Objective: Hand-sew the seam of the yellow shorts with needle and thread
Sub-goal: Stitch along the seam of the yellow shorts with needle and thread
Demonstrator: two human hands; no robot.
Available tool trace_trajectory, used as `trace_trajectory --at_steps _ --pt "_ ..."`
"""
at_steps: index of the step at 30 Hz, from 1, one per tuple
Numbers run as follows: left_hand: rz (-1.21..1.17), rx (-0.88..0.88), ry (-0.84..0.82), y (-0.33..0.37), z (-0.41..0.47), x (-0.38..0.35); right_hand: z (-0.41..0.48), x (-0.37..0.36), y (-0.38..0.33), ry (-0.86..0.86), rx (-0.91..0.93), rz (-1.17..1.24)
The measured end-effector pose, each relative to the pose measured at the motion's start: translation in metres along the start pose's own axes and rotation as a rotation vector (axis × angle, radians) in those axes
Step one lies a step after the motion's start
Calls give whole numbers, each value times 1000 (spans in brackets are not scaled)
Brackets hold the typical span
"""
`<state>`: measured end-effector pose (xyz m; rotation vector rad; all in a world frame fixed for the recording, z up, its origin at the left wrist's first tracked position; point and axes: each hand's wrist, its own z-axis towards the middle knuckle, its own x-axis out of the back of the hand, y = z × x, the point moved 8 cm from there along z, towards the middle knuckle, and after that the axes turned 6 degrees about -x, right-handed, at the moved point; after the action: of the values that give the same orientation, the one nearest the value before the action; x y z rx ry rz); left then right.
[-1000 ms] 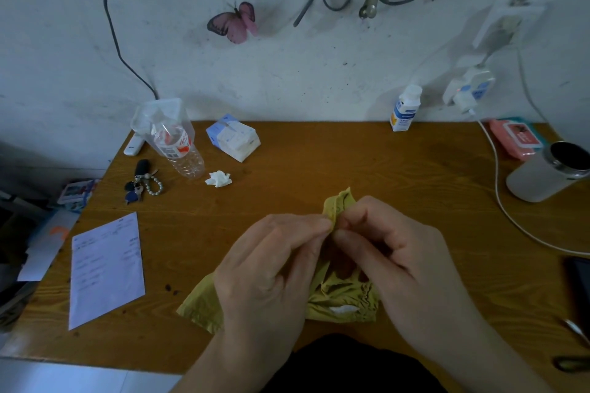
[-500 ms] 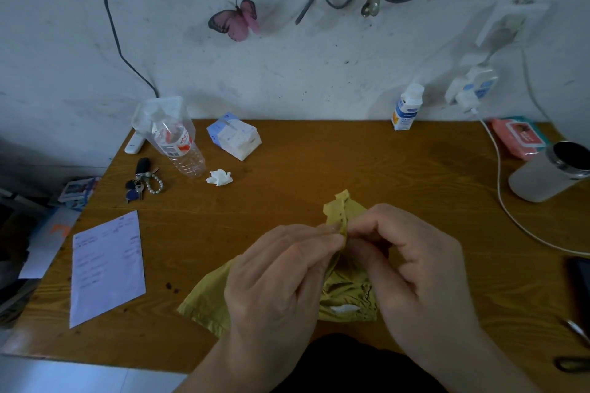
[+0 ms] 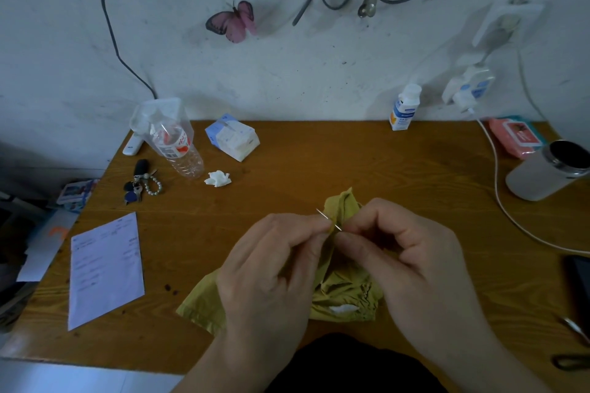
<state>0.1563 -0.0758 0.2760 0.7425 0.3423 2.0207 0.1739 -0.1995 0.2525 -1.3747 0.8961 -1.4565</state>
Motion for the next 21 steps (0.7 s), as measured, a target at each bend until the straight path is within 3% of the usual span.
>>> trace_trajectory --at_steps 7,14,21 --pt "36 59 -19 -7 -1 -2 2 -1 7 -44 -104 32" --pt "-30 67 -58 -4 -6 -9 2 4 4 -1 -44 -2" --pt "-71 244 -54 -17 -4 -9 3 -1 7 -47 -86 -15"
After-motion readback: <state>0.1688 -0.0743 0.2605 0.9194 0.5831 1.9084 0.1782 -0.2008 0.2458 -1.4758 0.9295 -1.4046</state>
